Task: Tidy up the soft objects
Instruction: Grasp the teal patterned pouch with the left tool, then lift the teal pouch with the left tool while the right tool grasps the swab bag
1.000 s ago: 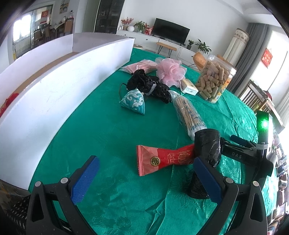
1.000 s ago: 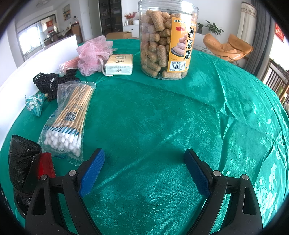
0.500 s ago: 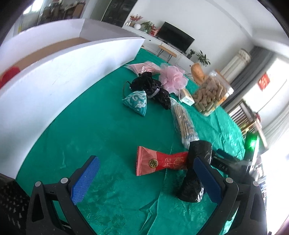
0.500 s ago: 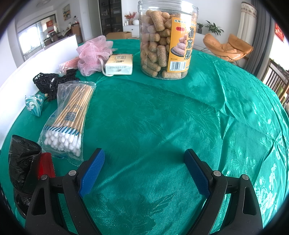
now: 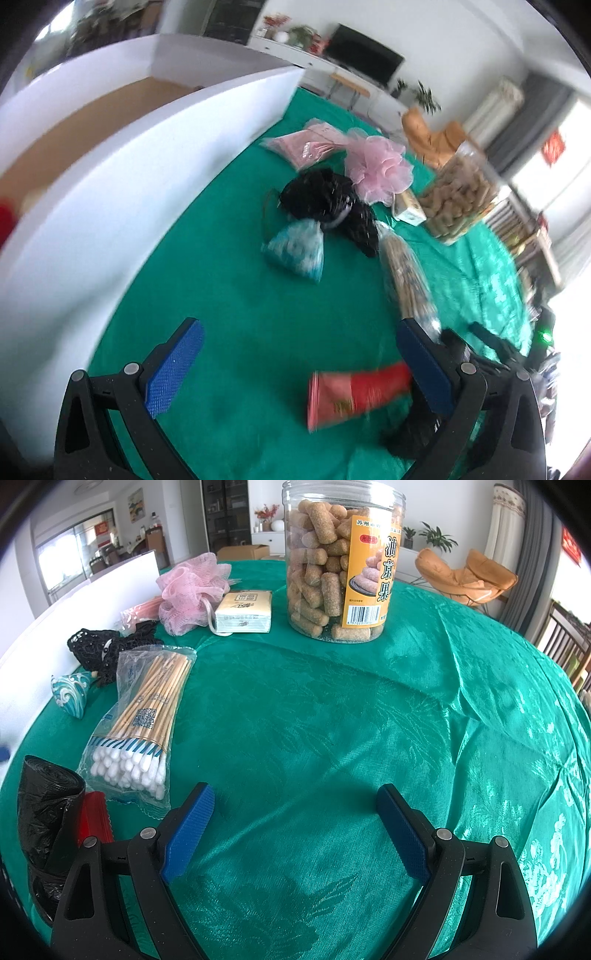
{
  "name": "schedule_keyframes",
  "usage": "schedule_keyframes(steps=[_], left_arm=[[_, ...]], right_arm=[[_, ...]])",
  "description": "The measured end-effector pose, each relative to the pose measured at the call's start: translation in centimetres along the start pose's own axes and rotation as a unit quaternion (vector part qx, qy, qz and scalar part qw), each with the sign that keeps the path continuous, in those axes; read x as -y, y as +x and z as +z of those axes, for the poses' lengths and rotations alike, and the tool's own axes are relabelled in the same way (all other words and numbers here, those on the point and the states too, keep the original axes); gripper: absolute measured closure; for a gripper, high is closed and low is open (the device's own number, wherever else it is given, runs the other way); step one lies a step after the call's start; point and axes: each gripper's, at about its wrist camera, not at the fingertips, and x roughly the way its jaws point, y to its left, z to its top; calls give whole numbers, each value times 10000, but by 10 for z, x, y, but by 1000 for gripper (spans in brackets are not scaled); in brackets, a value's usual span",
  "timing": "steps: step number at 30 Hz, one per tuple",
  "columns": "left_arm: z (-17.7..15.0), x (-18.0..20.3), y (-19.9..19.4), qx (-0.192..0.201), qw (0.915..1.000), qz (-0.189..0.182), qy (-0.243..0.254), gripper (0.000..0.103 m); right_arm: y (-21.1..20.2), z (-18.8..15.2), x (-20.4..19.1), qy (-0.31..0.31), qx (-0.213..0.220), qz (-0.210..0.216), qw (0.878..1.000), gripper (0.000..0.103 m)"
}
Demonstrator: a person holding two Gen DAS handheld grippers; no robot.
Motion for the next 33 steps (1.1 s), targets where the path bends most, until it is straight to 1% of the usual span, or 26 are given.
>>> schedule_keyframes(steps=[2, 4, 5, 6, 7, 8, 11, 12, 14, 16, 19, 21, 22, 23, 24, 26, 28, 30, 31, 32, 33], left_arm=[[17, 8, 17, -43, 9996, 114, 260, 1], [30, 15, 37, -170, 9980, 342, 494, 9], [35, 18, 49, -279, 9967, 475, 596, 22], [39, 20, 55, -350, 9960, 506, 642, 39], [41, 21, 63, -435, 9951, 555, 700, 48], [41, 22, 68, -462, 9932, 723, 793, 57], [33, 23, 57, -288, 9910, 878, 971, 59], [27, 21, 48, -275, 9915, 806, 986, 59], [13, 17, 29, -280, 9915, 710, 1057, 59], [-2, 14, 13, -286, 9902, 712, 1170, 59], [-16, 6, 10, -388, 9880, 830, 1244, 57], [-19, 1, 17, -487, 9859, 1056, 1202, 53], [-18, -4, 22, -583, 9867, 1063, 1084, 52], [-17, -6, 23, -590, 9885, 994, 977, 49], [-16, -8, 24, -561, 9898, 956, 894, 42], [-18, -6, 25, -530, 9898, 983, 885, 36], [-19, -3, 26, -532, 9873, 1141, 967, 36], [-20, -2, 26, -528, 9861, 1218, 998, 37], [-20, -2, 26, -513, 9866, 1209, 972, 40], [-21, -4, 23, -463, 9876, 1193, 911, 54], [-21, -7, 19, -415, 9893, 1130, 828, 58]], right_arm=[[0, 0, 0, 0, 0, 0, 10000, 11], [0, 0, 0, 0, 0, 0, 10000, 11], [0, 0, 0, 0, 0, 0, 10000, 11], [0, 0, 0, 0, 0, -1, 10000, 11], [0, 0, 0, 1, 0, -1, 10000, 11], [0, 0, 0, 1, 0, -1, 10000, 11], [0, 0, 0, 1, 0, -1, 10000, 11], [0, 0, 0, 1, 0, -1, 10000, 11], [0, 0, 0, 1, 0, 0, 10000, 11], [0, 0, 0, 0, 0, -1, 10000, 11], [0, 0, 0, 0, 0, -1, 10000, 11], [0, 0, 0, 0, 0, -1, 10000, 11], [0, 0, 0, 0, 0, -1, 10000, 11], [0, 1, 0, 0, 0, -1, 10000, 11], [0, 0, 0, 0, 0, -1, 10000, 11], [0, 1, 0, 0, 0, -1, 10000, 11], [0, 1, 0, 0, 0, -1, 10000, 11], [0, 1, 0, -1, 1, -1, 10000, 11], [0, 1, 0, 3, 0, 5, 10000, 11], [0, -1, 0, 5, 1, 10, 10000, 11], [0, -1, 1, 5, 0, 16, 10000, 11]])
